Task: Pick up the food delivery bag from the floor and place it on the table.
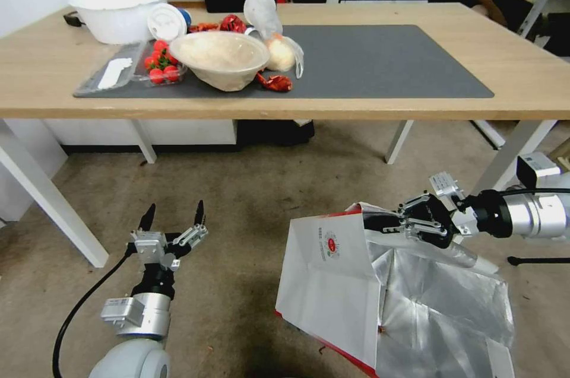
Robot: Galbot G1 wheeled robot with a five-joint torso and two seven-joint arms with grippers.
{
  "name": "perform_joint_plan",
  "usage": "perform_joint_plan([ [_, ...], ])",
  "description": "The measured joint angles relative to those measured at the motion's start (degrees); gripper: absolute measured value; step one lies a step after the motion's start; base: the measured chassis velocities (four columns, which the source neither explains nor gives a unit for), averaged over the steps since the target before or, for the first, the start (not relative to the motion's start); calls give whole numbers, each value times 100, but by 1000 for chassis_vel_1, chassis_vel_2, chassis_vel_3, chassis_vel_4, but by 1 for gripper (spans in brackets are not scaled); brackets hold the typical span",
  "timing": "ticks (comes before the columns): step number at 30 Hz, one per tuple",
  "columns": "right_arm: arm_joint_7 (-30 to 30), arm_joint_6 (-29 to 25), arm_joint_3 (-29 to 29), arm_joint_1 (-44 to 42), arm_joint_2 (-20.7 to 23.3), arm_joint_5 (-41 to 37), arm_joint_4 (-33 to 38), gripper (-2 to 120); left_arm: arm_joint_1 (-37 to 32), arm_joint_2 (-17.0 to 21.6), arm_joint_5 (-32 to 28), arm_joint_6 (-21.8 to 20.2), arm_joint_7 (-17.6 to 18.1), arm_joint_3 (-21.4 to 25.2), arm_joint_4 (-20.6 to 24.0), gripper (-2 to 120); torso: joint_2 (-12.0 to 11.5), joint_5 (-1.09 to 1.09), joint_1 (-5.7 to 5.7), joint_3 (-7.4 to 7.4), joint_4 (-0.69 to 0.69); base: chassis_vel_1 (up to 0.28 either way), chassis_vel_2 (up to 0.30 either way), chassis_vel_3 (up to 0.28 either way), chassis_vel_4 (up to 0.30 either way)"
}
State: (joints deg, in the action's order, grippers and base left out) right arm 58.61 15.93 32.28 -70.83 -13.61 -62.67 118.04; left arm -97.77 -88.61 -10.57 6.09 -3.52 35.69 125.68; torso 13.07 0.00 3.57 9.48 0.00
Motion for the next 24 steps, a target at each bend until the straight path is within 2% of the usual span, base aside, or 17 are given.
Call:
perform_joint_plan([
  [16, 9, 0, 0, -6, 0, 5, 5, 0, -3, -12, -1, 1, -6, -2, 9, 100, 200, 0, 50, 153, 0, 0, 0, 0, 0],
  [18, 20, 0, 1, -7, 5, 7, 6, 0, -6, -16, -1, 3, -10, -3, 14, 100, 341, 0, 88, 255, 0, 0, 0, 0, 0],
  [24, 29, 0, 6, -7, 25, 7, 24, 0, -6, -9, -6, 4, -14, -3, 25, 100, 532, 0, 144, 390, 0, 0, 0, 0, 0],
])
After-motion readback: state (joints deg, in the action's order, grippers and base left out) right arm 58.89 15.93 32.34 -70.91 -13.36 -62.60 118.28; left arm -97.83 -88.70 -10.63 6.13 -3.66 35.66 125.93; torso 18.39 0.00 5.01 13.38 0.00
